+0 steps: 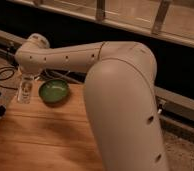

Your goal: Place the bottle in the ceramic bowl

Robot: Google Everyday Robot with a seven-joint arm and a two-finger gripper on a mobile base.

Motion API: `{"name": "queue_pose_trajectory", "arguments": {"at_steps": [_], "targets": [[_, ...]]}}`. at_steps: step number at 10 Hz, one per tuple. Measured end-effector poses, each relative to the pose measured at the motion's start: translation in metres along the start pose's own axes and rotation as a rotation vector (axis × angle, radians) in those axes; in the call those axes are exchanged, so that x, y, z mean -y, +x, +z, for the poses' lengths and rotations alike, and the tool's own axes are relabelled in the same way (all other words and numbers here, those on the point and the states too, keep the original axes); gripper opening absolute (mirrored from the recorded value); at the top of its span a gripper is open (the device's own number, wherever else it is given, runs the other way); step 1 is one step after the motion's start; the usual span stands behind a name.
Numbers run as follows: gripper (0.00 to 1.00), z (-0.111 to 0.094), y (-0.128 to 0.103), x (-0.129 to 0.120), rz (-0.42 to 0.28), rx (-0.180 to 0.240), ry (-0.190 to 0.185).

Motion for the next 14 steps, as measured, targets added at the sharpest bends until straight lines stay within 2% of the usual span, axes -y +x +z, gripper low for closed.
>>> {"name": "queue_pose_trajectory", "arguments": {"at_steps": [3,6,7,10,11,12,13,14], "targets": [[0.00,-0.001,-0.021,0.042,0.080,0.027,0.003],[0.00,0.010,-0.052,0.104,0.173,0.019,0.046],[0.00,0.016,-0.054,0.113,0.195,0.008,0.050],[0.00,0.057,-0.043,0.142,0.262,-0.065,0.069],[0.00,0.073,-0.037,0.145,0.271,-0.101,0.071],[0.00,0.090,-0.030,0.147,0.280,-0.157,0.076],[0.01,0.099,-0.027,0.148,0.284,-0.191,0.076],[0.06,0.105,-0.024,0.149,0.288,-0.213,0.077]]}}
